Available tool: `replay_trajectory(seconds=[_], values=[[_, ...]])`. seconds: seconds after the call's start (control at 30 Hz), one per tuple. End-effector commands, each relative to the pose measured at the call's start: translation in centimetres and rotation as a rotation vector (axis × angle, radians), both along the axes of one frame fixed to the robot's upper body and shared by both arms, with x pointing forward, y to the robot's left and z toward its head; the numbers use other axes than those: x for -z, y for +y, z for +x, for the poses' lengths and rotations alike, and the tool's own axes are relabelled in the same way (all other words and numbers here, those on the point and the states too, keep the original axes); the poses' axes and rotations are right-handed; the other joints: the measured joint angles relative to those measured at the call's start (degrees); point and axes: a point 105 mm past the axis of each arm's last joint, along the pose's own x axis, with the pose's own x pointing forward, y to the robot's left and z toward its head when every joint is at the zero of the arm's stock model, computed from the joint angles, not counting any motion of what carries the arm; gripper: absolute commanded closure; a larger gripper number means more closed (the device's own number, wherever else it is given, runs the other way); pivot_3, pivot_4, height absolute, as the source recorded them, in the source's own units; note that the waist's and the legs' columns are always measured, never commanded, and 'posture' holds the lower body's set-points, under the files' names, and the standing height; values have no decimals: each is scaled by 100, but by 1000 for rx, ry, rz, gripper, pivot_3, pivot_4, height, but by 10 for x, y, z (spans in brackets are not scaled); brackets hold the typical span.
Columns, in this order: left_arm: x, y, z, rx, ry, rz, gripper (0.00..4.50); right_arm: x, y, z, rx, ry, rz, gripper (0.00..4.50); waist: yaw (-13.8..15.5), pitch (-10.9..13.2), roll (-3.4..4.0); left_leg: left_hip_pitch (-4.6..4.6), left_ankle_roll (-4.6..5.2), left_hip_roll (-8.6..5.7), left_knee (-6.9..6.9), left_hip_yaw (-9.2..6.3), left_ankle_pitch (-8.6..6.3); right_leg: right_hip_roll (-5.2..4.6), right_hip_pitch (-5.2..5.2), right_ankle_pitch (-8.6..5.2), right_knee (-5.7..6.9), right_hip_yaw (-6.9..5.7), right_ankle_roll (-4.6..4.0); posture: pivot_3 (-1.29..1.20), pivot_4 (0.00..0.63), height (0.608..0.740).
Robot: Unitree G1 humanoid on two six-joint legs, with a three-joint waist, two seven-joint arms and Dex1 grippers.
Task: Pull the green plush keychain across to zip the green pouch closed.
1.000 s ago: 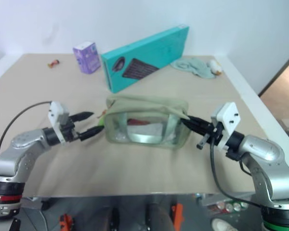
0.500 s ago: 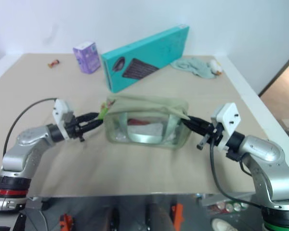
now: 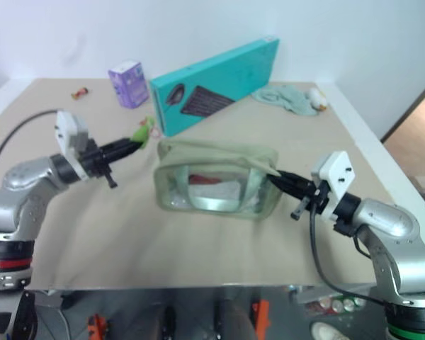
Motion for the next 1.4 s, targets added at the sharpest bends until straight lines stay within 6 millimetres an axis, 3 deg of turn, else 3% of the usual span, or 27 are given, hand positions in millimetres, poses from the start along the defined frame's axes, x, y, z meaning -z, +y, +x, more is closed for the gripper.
replay_trajectory(seconds=[0.03,0.27,0.57,0.73,0.93,1.2,1.4], values=[[-22,-28,-17,134,-64,4,4464,-4,2,0,-15,-16,-17,4500,-1,0,0,0,0,-1,0,2,0,0,0,1,0,1,2,0,150,740],[-29,-71,-29,311,-90,12,4464,-5,3,0,-22,-22,-17,4500,-6,0,0,2,2,-1,3,1,2,6,0,5,1,3,3,0,150,740],[-26,-102,-34,436,-124,44,4464,-6,2,-2,-6,-28,-23,4500,-4,0,0,0,2,-4,4,-1,2,6,0,5,0,4,3,0,150,740],[-18,-103,-32,453,-130,116,4464,-6,1,-4,0,-27,-26,4500,-2,0,0,0,2,-3,4,-3,2,6,0,4,0,6,3,0,150,740],[-5,-89,-23,433,-118,231,4464,-7,1,-5,2,-27,-27,4500,0,0,0,0,2,-3,4,-4,2,6,0,4,0,3,2,0,150,740],[-12,-65,-16,409,-184,325,1788,-5,3,-4,-12,-17,-22,4500,-6,0,0,1,2,-4,4,-2,2,5,0,3,0,2,1,0,150,740],[-22,-39,-10,324,-167,320,1788,-4,5,-2,-25,-11,-20,4500,-6,0,1,-1,2,1,3,-6,2,8,-1,2,1,-1,-1,0,150,740]])
